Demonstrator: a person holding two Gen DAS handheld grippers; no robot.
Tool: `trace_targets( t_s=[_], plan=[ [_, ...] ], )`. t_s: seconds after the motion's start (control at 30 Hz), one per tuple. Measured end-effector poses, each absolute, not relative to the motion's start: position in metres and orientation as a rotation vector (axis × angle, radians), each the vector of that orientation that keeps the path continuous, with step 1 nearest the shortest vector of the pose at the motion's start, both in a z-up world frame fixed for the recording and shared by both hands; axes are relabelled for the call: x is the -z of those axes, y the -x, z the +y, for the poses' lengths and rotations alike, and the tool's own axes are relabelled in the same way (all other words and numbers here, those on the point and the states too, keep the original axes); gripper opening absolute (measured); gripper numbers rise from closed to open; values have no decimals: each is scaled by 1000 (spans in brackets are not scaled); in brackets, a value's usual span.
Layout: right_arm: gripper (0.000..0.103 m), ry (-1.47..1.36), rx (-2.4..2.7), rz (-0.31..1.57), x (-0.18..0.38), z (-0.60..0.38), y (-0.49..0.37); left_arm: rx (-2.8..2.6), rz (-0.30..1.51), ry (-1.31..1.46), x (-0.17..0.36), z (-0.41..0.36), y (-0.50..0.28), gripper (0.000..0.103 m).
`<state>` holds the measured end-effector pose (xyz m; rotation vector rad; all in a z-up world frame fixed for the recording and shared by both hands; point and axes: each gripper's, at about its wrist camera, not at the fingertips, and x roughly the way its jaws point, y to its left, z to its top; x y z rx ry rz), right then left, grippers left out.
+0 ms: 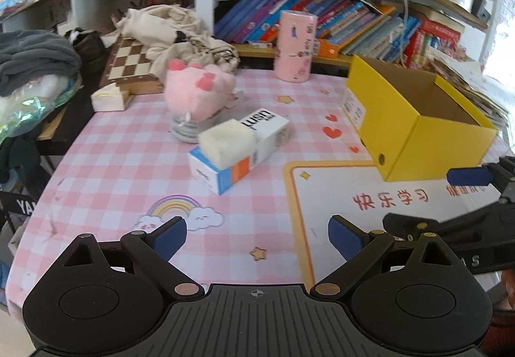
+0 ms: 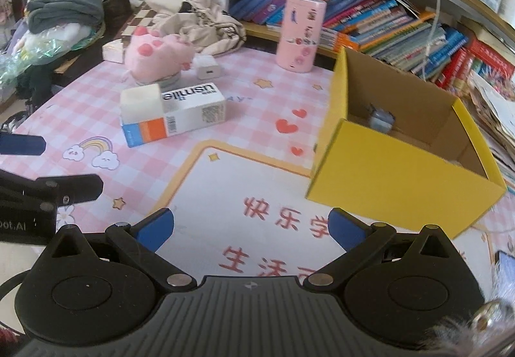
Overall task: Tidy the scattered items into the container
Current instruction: 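Grasp the white foam block with the left tool while the right approaches the usmile box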
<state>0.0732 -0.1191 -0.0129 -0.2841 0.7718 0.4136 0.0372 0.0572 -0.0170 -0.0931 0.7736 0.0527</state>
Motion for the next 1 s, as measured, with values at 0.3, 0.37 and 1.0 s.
trace_targets(
  t_s=[0.3,0.37,1.0],
  plan=[
    [103,313,-460,757,14,-102,-78,-99,755,128,19,73,-36,97],
    [103,322,-477,758,15,-97,-79,-109,754,136,19,76,-37,97],
    [103,397,-613,791,30,-72,-125,-137,747,149,27,82,-78,97]
  ],
)
